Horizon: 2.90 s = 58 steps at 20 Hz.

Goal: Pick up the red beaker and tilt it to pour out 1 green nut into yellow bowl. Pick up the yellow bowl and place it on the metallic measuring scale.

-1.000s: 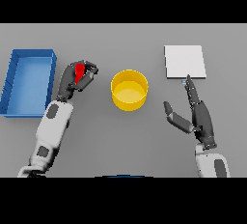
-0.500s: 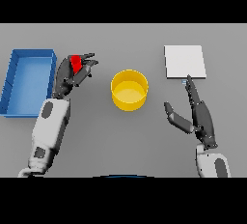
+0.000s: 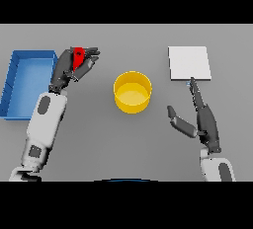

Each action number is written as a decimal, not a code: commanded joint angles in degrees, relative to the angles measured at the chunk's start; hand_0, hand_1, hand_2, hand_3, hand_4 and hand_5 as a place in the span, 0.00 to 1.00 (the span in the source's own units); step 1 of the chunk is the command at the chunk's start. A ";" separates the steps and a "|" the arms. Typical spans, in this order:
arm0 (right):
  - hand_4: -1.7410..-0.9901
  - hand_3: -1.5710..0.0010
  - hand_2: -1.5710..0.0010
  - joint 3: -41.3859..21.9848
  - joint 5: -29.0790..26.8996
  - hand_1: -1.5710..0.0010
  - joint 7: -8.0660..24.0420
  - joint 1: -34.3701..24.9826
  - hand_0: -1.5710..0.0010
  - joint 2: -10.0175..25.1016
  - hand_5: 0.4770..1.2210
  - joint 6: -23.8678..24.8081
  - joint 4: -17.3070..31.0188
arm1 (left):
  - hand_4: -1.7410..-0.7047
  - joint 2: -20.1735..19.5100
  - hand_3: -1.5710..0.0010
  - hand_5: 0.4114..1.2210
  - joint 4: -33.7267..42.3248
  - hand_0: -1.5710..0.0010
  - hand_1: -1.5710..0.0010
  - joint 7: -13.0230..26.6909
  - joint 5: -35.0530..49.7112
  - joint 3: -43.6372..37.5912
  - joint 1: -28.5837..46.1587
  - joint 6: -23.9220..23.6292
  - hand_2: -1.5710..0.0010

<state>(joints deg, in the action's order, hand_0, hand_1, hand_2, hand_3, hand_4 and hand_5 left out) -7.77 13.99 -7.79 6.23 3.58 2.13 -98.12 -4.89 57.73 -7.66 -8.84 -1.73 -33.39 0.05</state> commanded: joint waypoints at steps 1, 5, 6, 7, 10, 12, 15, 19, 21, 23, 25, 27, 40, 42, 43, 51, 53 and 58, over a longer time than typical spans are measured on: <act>0.70 1.00 1.00 -0.53 0.55 1.00 0.06 0.18 1.00 -0.45 0.25 0.29 -0.32 | 0.01 -0.54 0.01 0.90 1.06 0.01 0.01 0.20 -1.49 1.17 0.27 -0.19 0.01; 0.73 1.00 1.00 -0.44 0.77 1.00 2.24 -0.01 1.00 -0.23 0.24 0.33 -0.87 | 0.01 -4.69 0.00 0.88 2.97 0.00 0.00 4.18 -9.03 6.82 -2.00 1.55 0.00; 0.73 1.00 1.00 0.35 0.24 1.00 2.74 -0.80 1.00 0.32 0.24 0.26 -0.75 | 0.00 -5.35 0.00 0.88 3.59 0.00 0.00 4.96 -11.18 8.87 -2.31 2.30 0.00; 0.74 1.00 1.00 -0.25 0.57 1.00 2.69 -0.24 1.00 0.09 0.25 0.11 -1.03 | 0.00 -6.31 0.00 0.88 3.94 0.00 0.00 6.17 -13.21 10.53 -2.91 3.18 0.00; 0.75 1.00 1.00 -0.65 0.51 1.00 3.62 -0.51 1.00 0.06 0.26 -0.50 -1.38 | 0.00 -7.84 0.00 0.89 4.39 0.00 0.00 9.52 -19.22 15.51 -5.96 5.46 0.00; 0.74 1.00 1.00 0.04 -0.50 1.00 3.76 -1.29 1.00 -0.06 0.26 -0.69 -0.40 | 0.00 -8.36 0.00 0.91 3.62 0.00 0.00 10.80 -23.45 18.86 -7.85 6.54 0.00; 0.74 1.00 1.00 0.06 -1.06 1.00 3.16 0.07 1.00 0.20 0.26 -1.28 -1.19 | 0.00 -9.60 0.00 0.95 2.87 0.00 0.00 12.46 -31.04 24.87 -11.01 8.73 0.00; 0.73 1.00 1.00 0.28 -1.39 1.00 4.61 -0.63 1.00 -0.48 0.27 -0.87 -0.92 | 0.04 -10.76 0.05 0.98 0.24 0.00 0.00 13.04 -38.51 30.96 -14.92 13.29 0.00; 0.73 1.00 1.00 0.24 -1.48 1.00 4.50 -0.18 1.00 -0.64 0.26 -0.88 -0.95 | 0.03 -11.73 0.12 0.99 -0.81 0.00 0.00 11.38 -41.35 33.49 -17.94 16.20 0.00; 0.72 1.00 1.00 0.38 -2.91 1.00 4.94 0.10 1.00 -1.43 0.24 -1.25 -1.21 | 0.02 -11.77 0.14 0.99 -2.45 0.00 0.00 10.12 -44.60 36.70 -20.44 18.68 0.00; 0.71 1.00 1.00 0.59 -3.21 1.00 4.50 -0.08 1.00 -1.95 0.22 -1.13 0.18 | 0.02 -11.77 0.18 0.99 -3.91 0.00 0.00 8.37 -46.80 38.64 -22.81 20.00 0.00; 0.69 1.00 1.00 0.65 -3.07 1.00 3.72 -0.10 1.00 -1.81 0.20 -0.89 -0.66 | 0.02 -10.93 0.11 1.00 -6.36 0.00 0.00 6.20 -49.41 41.32 -24.75 20.09 0.00; 0.81 1.00 1.00 0.50 -1.90 1.00 2.30 0.53 1.00 -2.26 0.12 0.52 -1.16 | 0.00 -11.51 0.01 1.00 -10.38 0.00 0.00 -3.82 -64.11 56.50 -33.82 19.78 0.00; 0.81 1.00 1.00 0.26 -1.08 1.00 2.99 0.46 1.00 -2.41 0.12 1.06 -1.06 | 0.01 -11.25 0.00 1.00 -10.99 0.00 0.00 -3.95 -66.39 58.51 -34.58 19.06 0.00; 0.81 1.00 1.00 -0.31 -0.18 1.00 2.46 0.87 1.00 -2.51 0.13 1.28 -1.11 | 0.01 -11.30 0.00 1.00 -10.92 0.00 0.00 -4.93 -67.14 59.15 -35.67 18.65 0.00; 0.80 1.00 1.00 0.43 -0.56 1.00 1.41 1.11 1.00 -2.16 0.13 1.57 -1.35 | 0.01 -10.61 0.00 1.00 -11.57 0.00 0.00 -7.52 -73.71 64.02 -42.64 18.26 0.00; 0.80 1.00 1.00 0.01 -0.95 1.00 2.51 0.49 1.00 -2.74 0.12 1.13 -1.00 | 0.01 -10.52 0.00 1.00 -14.64 0.00 0.00 -9.09 -74.81 63.54 -48.37 16.99 0.00; 0.82 1.00 1.00 0.10 -0.81 1.00 1.34 -0.55 1.00 -2.57 0.10 1.13 0.01 | 0.02 -14.40 0.00 1.00 -23.02 0.00 0.00 -7.99 -71.15 54.56 -56.66 13.47 0.00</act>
<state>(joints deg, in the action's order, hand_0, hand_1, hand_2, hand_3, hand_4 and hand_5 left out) -7.66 13.17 -6.52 5.72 1.02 3.26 -98.11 -19.41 34.70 -15.40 -80.08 52.81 -90.13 13.60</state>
